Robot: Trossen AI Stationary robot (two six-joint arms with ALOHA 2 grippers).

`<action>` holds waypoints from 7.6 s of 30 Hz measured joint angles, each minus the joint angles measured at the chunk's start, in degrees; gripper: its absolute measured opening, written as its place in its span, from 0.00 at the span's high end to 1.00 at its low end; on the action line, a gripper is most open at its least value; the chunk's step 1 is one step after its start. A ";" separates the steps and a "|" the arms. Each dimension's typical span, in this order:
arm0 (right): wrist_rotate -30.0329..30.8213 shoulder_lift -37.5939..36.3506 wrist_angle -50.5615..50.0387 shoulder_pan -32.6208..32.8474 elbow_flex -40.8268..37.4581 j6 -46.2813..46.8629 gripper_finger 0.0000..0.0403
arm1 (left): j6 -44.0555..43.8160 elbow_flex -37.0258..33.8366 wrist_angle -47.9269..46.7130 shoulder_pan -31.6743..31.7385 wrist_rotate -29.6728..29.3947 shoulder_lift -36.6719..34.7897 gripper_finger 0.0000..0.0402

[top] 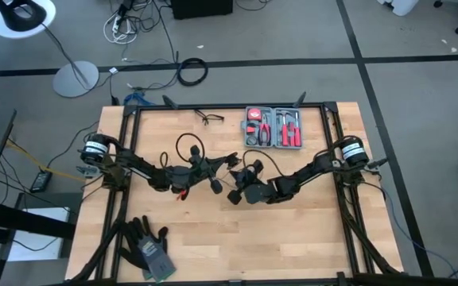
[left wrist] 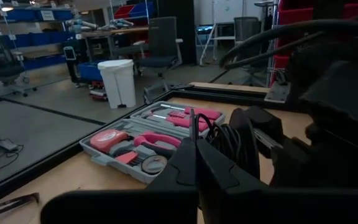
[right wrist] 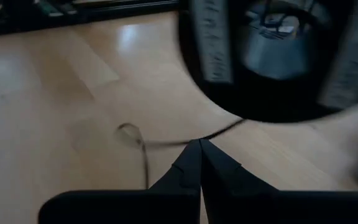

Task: Coil cords
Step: Coil the black wire onto the spool

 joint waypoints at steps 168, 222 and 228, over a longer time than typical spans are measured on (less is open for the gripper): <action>-18.17 -12.89 -30.44 -7.20 4.14 -14.84 0.96 | -1.82 -4.01 -23.31 0.09 13.20 -11.92 1.00; -55.14 -7.47 30.17 -24.28 -14.57 -21.30 0.79 | -1.42 -17.50 8.96 18.21 40.29 -12.63 1.00; -55.10 -7.47 29.88 -24.11 -13.53 -21.07 0.80 | -1.59 -16.37 7.53 18.53 43.04 -12.63 1.00</action>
